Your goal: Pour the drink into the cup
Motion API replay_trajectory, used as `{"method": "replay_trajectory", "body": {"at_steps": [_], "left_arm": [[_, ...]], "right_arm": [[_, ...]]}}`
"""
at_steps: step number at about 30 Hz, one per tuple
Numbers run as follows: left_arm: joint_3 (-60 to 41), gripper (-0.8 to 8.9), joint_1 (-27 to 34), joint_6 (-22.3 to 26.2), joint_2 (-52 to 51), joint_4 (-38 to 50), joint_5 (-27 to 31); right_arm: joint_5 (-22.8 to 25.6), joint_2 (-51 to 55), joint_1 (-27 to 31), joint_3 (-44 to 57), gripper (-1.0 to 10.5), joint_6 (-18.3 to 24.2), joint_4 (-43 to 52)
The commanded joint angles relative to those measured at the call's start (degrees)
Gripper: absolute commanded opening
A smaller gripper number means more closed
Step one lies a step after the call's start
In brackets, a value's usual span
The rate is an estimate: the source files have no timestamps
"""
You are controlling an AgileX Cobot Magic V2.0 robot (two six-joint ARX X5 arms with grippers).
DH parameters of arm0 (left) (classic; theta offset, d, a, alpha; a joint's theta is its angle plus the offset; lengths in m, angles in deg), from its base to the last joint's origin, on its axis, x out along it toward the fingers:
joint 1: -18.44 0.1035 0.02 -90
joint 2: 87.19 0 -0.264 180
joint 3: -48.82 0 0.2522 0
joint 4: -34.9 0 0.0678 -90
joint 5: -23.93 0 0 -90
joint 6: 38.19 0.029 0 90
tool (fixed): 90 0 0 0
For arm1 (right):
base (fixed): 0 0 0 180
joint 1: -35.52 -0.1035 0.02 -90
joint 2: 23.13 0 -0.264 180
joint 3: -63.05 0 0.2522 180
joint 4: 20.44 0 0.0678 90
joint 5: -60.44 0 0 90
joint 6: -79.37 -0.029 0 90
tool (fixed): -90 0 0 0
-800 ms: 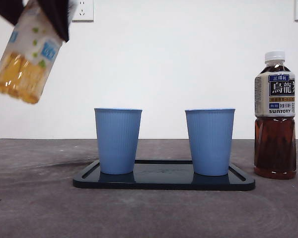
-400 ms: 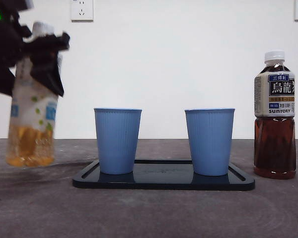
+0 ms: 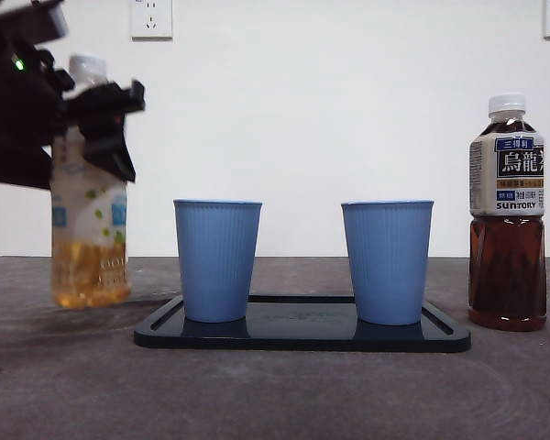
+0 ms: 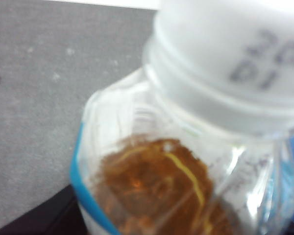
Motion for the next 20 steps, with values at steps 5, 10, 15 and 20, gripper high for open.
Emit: {"method": "replay_trajectory", "body": {"at_steps": [5, 10, 15, 20], "left_arm": [[0.5, 2.47, -0.1, 0.4, 4.6, 5.7, 0.4], [0.5, 2.47, 0.1, 1.5, 4.8, 5.6, 0.4], [0.5, 2.48, 0.1, 2.8, 4.8, 5.4, 0.4], [0.5, 2.50, 0.1, 3.5, 4.8, 5.4, 0.4]], "right_arm": [[0.1, -0.2, -0.2, -1.0, 4.7, -1.5, 0.3], [0.2, -0.2, -0.2, -1.0, 4.7, -1.6, -0.2], [0.2, -0.2, -0.2, -1.0, 4.7, -1.6, -0.2], [0.2, -0.2, -0.2, -1.0, 4.7, -1.7, -0.2]]}}
